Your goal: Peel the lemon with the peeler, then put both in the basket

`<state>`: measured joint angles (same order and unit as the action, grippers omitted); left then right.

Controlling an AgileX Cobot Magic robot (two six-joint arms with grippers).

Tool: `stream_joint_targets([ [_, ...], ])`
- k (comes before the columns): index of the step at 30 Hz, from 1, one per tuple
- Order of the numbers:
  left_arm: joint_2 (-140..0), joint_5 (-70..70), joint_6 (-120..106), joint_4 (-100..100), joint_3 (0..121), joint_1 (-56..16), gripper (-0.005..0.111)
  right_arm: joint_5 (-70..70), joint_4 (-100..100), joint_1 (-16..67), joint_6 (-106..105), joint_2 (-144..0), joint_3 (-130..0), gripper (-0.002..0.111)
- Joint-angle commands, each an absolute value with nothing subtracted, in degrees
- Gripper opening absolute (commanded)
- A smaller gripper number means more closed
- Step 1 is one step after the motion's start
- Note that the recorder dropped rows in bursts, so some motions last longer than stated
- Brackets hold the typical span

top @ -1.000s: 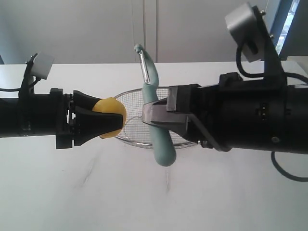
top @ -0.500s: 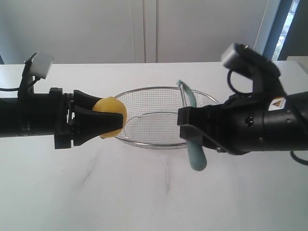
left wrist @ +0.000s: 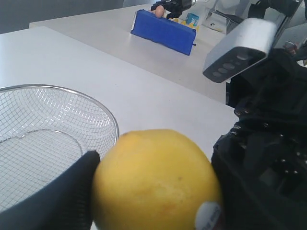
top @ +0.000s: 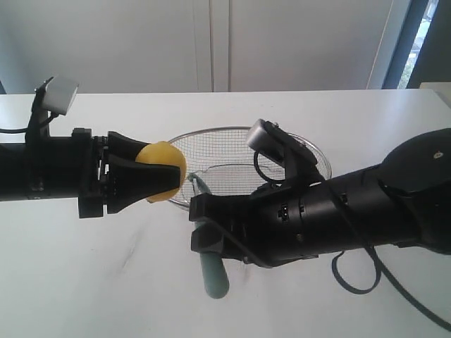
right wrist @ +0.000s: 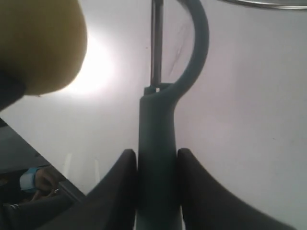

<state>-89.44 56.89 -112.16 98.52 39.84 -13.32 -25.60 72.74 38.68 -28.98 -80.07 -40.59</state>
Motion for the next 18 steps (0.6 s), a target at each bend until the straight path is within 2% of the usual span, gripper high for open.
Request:
stream_joint_targets([
  [1,-89.30,58.51,-121.44,99.95,40.05,-13.40,0.000,-28.17,75.15,38.94,-31.71,-79.93,-42.45,0.000],
  [18,-89.30,58.51,-121.44,99.95,40.05,-13.40,0.000,-27.91,74.50,38.94,-32.78,-78.75,-43.90,0.000],
])
